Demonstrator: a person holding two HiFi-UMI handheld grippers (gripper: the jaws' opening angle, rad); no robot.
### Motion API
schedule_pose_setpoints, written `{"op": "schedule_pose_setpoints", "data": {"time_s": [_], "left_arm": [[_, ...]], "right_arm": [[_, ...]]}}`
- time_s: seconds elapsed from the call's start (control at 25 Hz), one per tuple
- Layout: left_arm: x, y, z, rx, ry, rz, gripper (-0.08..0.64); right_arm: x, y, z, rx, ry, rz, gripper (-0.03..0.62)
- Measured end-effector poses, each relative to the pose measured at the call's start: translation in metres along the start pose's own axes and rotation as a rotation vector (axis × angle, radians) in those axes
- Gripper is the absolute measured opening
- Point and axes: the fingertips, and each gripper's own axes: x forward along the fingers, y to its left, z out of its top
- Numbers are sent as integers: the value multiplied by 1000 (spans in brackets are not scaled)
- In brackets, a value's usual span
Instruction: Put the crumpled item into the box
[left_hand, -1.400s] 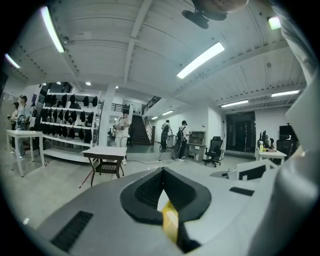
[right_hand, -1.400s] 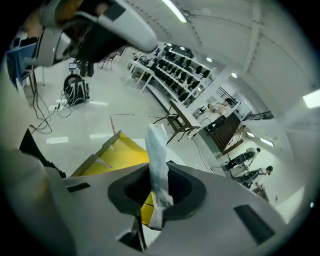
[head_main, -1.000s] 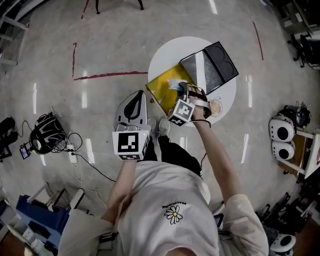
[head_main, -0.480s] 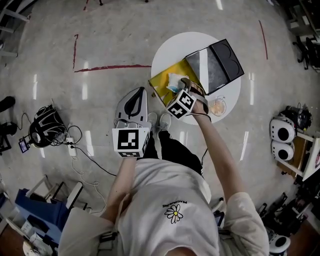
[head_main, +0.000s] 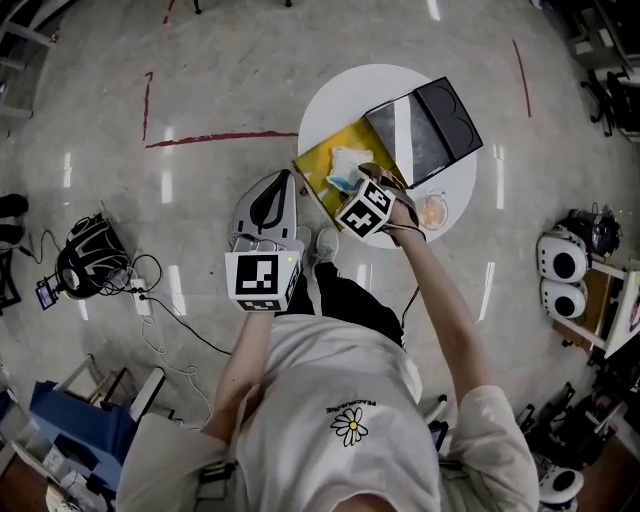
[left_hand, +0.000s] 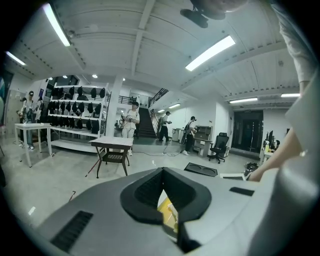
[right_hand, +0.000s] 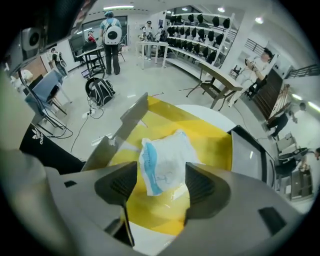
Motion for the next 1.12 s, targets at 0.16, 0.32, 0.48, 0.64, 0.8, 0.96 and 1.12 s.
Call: {"op": "schedule_pose_setpoints", "data": {"time_s": [0.16, 0.32, 0.48, 0.64, 0.8, 0.96, 1.12], "left_arm": [[3, -6, 9, 9, -19, -17, 0], [5, -16, 25, 26, -47, -43, 0], [5, -24, 41, 53, -76, -59, 0], [3, -30, 57, 85, -109, -74, 0], [0, -36, 74, 108, -137, -81, 0], [-4, -44, 94, 138, -172, -98, 0], [-9, -54, 110, 175, -207, -123, 0]], "right_arm": [[-22, -17, 14, -5, -55, -72, 284], [-63, -54, 39, 84, -182, -190, 282], [-132, -85, 69, 285, -417, -262, 263], [-203, -105, 84, 467, -670, -370, 170], [-259, -102, 82, 571, -831, -444, 47], [-291, -83, 73, 600, -889, -502, 46], [-308, -60, 54, 607, -889, -589, 22]]}}
